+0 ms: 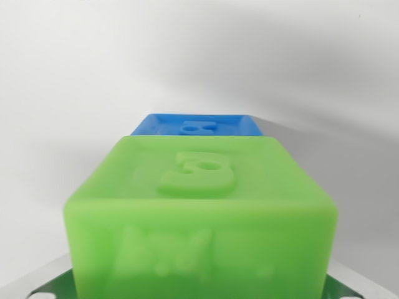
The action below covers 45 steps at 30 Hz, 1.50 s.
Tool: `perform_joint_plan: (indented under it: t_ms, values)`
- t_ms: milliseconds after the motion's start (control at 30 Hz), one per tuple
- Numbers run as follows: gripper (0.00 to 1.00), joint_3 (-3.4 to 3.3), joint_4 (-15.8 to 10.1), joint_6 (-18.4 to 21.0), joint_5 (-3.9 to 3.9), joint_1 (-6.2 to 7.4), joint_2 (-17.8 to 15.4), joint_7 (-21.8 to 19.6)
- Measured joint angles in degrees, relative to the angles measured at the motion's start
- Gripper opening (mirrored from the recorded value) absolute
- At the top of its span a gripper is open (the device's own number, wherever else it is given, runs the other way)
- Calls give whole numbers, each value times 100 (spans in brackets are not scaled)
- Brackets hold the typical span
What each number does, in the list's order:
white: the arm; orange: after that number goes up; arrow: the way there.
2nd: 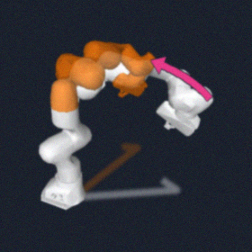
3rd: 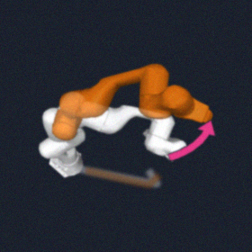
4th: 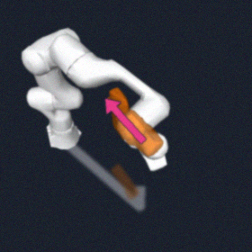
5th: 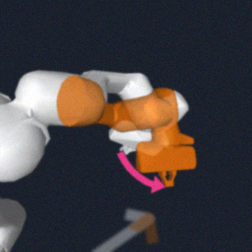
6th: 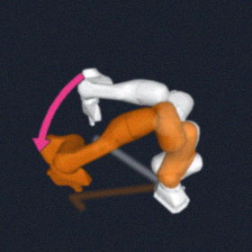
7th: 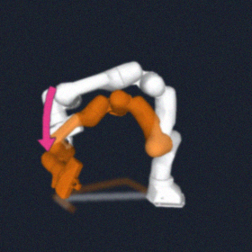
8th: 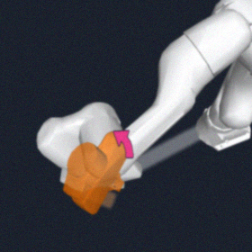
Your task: Stack cube
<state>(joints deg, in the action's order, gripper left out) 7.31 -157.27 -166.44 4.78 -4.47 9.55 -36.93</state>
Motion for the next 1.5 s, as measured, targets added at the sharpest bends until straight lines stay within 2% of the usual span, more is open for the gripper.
perform_joint_plan:
  t_ms: [1033, 1233, 1500]
  values:
    - [100, 2, 0, 10, -4, -2, -12, 6]
    - [100, 31, -19, 125, -88, -11, -160, 61]
    - [100, 77, -52, 442, -293, -13, -521, 202]
